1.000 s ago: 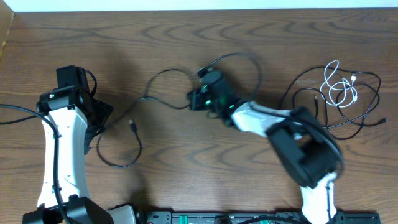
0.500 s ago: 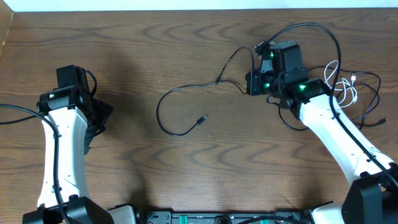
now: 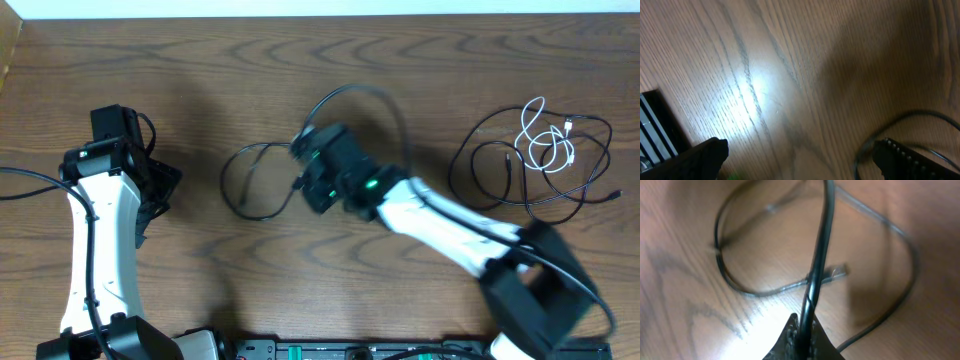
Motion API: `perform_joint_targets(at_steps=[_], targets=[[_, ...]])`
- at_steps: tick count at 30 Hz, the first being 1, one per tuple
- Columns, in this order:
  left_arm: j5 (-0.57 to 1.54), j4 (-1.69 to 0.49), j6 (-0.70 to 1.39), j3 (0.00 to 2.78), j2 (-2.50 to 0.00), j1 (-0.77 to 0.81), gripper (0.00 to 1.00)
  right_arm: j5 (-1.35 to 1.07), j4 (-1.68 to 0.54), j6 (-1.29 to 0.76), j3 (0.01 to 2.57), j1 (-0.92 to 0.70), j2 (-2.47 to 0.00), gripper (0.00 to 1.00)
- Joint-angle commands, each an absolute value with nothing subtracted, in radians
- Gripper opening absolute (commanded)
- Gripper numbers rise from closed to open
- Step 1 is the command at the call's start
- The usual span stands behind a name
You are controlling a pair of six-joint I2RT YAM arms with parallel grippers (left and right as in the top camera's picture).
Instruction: Untangle cables
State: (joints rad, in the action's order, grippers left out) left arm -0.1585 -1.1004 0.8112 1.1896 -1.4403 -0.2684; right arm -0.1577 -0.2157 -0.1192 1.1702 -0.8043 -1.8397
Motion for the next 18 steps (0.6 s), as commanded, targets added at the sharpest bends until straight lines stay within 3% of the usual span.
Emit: perform_joint_targets(at_steps=[1, 3, 4, 6, 13, 18], targets=[[-0.165, -1.106, 0.806, 1.195, -1.443, -0.270, 0.98, -0.103, -0.158, -0.069, 1.171, -0.881, -1.939, 0.25], [-0.165, -1.106, 0.806, 1.195, -1.443, -0.270, 0.98, -0.103, -0.120, -0.069, 1.171, -0.910, -1.981, 0.44], [-0.165, -1.106, 0.806, 1.195, -1.443, -0.270, 0.98, -0.104, -0.105, -0.070, 1.171, -0.919, -1.992, 0.58], [-0.165, -1.106, 0.806, 1.195, -1.443, -0.270, 0.98, -0.112, -0.044, -0.074, 1.171, -0.942, -2.011, 0.72], [-0.165, -1.106, 0.806, 1.195, -1.443, -0.270, 0.98, -0.104, 0.081, -0.069, 1.171, -0.996, -2.018, 0.86], [-0.165, -1.106, 0.806, 1.195, -1.443, -0.270, 0.98, -0.103, 0.103, 0.062, 1.171, -1.009, -2.085, 0.86]])
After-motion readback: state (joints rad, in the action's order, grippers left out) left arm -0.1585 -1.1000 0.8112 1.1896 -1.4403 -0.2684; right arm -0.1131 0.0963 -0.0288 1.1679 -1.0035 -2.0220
